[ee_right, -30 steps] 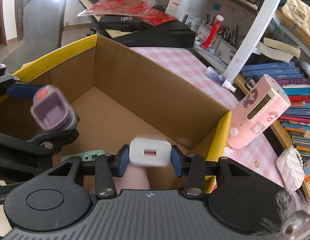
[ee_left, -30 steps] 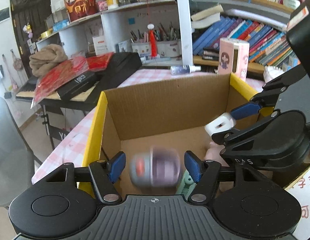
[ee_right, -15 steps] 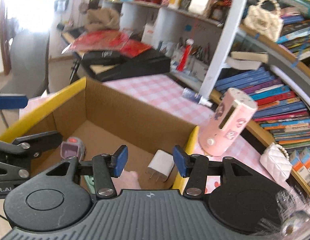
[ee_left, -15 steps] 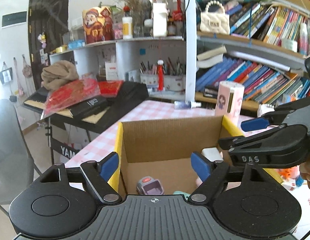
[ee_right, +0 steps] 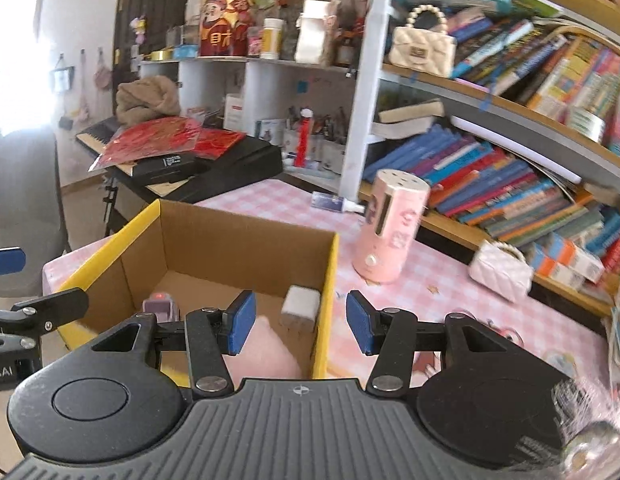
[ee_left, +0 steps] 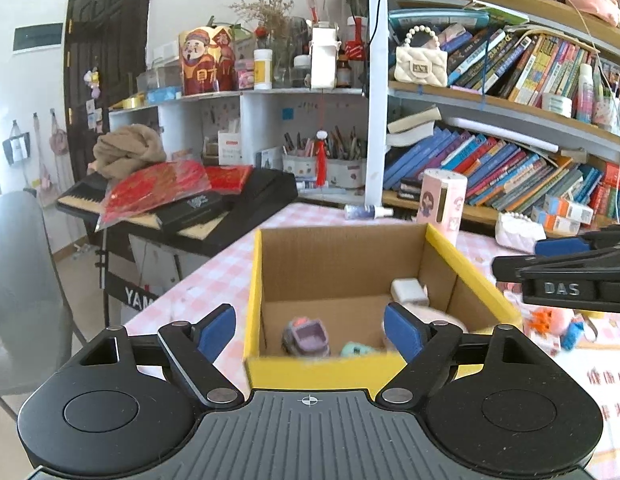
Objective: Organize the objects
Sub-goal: 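Withdraw both open tools up out of the yellow box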
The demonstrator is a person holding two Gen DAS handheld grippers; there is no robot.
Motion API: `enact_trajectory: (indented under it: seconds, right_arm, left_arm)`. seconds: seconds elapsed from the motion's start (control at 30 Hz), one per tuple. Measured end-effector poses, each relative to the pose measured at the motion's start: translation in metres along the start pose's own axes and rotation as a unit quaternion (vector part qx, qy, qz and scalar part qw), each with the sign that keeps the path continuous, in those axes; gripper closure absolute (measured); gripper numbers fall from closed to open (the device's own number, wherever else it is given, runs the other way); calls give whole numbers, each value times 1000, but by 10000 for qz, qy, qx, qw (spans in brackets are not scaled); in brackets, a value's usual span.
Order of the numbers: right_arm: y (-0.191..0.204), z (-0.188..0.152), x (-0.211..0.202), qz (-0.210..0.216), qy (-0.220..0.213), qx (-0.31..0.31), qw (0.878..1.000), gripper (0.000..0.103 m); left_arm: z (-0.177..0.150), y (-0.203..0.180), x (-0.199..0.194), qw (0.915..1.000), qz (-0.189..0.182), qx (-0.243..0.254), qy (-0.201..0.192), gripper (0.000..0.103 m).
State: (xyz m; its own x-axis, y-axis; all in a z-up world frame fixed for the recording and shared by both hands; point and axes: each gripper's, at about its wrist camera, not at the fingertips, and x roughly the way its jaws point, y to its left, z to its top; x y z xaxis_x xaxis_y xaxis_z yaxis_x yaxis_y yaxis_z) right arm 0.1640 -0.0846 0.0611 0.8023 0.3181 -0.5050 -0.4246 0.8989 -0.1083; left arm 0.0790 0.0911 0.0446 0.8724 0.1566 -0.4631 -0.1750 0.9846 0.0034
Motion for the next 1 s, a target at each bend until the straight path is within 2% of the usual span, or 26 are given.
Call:
enact_trajectory:
  seconds: [0.2, 0.3, 0.43, 0.77, 1.0]
  right_arm:
    - [12, -39, -34, -189, 203, 247, 9993, 54]
    - [22, -61, -48, -295, 348, 279, 9986, 50]
    - [38, -86, -63, -427, 493, 254, 9975, 50]
    - [56, -110, -83, -443, 678, 330, 9962, 47]
    - [64, -128, -95, -468, 876, 327, 9945, 40]
  left_arm:
    - [-25, 4, -20, 9997, 35, 16, 258, 16]
    - [-39, 4, -29, 9991, 66, 140, 399, 16]
    - [-54, 5, -40, 9982, 26, 229, 555, 16]
    - [-80, 6, -61, 9956, -127, 443, 811, 16]
    - [-89, 2, -66, 9932, -336, 488, 998, 15]
